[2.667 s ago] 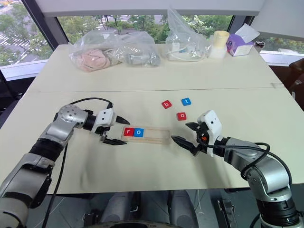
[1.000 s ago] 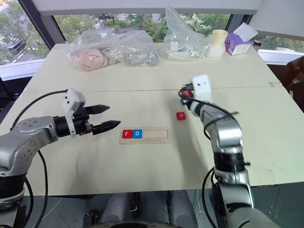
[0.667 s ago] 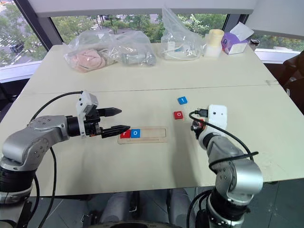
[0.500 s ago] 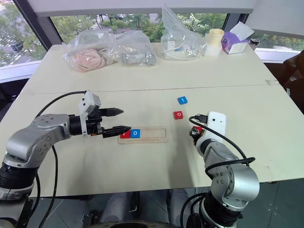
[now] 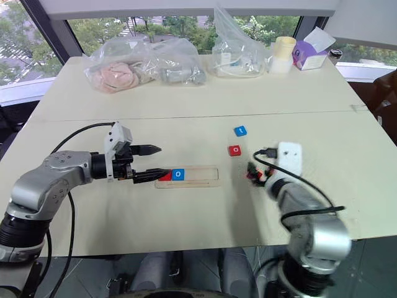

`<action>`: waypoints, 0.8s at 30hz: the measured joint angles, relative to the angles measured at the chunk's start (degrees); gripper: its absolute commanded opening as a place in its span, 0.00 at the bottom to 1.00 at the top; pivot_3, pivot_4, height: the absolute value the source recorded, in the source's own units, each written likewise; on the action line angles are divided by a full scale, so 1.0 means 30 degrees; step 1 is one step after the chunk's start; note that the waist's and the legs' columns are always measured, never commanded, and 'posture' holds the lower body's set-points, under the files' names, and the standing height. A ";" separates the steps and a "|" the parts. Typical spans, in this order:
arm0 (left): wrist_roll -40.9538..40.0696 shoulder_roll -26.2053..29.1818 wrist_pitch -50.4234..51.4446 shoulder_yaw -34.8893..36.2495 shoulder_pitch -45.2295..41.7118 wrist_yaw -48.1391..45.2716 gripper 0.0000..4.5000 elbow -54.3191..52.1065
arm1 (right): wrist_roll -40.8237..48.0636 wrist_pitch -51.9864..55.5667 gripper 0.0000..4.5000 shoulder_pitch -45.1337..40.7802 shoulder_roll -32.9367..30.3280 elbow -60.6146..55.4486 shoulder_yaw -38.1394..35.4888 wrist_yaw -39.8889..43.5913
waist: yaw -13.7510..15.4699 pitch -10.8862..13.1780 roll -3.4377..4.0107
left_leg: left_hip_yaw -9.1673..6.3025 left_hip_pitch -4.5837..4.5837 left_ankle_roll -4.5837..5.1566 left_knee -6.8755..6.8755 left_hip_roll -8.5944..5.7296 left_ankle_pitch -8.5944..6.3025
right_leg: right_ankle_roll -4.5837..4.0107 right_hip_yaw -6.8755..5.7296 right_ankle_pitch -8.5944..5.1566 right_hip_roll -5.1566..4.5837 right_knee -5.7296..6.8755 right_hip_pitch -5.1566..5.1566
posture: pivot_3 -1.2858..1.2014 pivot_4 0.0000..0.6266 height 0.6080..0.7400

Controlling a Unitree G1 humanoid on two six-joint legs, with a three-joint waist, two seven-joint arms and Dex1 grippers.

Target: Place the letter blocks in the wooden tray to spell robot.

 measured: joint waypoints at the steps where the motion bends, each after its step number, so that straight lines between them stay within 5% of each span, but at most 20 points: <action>1: 0.0069 0.0314 -0.0139 -0.0084 -0.0064 -0.0458 1.00 0.0114 | 0.0733 -0.1493 0.99 0.0192 -0.1415 0.1077 -0.0335 0.1929 | -0.0013 0.0001 0.0000 | -0.0002 0.0011 -0.0001 -0.0006 0.0001 -0.0001 | 0.0003 -0.0001 -0.0002 0.0002 -0.0003 0.0009 | 0.52 0.24 0.99; 9: 0.1433 0.2585 -0.1838 -0.1166 -0.0185 -0.3251 1.00 0.0496 | 0.1391 -1.3185 0.99 0.2939 -0.8889 0.9627 0.2108 1.3093 | -0.0044 0.0022 -0.0030 | -0.0001 0.0108 0.0063 -0.0170 -0.0027 0.0038 | -0.0017 0.0026 -0.0055 0.0043 -0.0008 0.0015 | 0.52 0.24 0.99; 15: 0.1644 0.3186 -0.1845 -0.1118 0.0501 -0.3356 1.00 -0.0598 | 0.0311 -1.7412 0.99 0.1732 -0.8895 1.3318 0.4621 1.4017 | 0.0059 0.0022 -0.0028 | 0.0014 0.0110 0.0062 -0.0141 -0.0031 0.0043 | -0.0015 0.0052 -0.0054 0.0048 0.0042 -0.0006 | 0.52 0.24 0.99; 24: 0.1410 0.3352 -0.1152 -0.0079 0.1937 -0.2251 1.00 -0.1687 | -0.0197 -1.8564 0.94 0.1239 -0.7982 1.4195 0.5897 1.2940 | 0.0088 0.0021 -0.0044 | 0.0015 0.0116 0.0061 -0.0083 -0.0031 0.0043 | -0.0013 0.0050 -0.0053 0.0037 0.0058 0.0031 | 0.52 0.24 0.99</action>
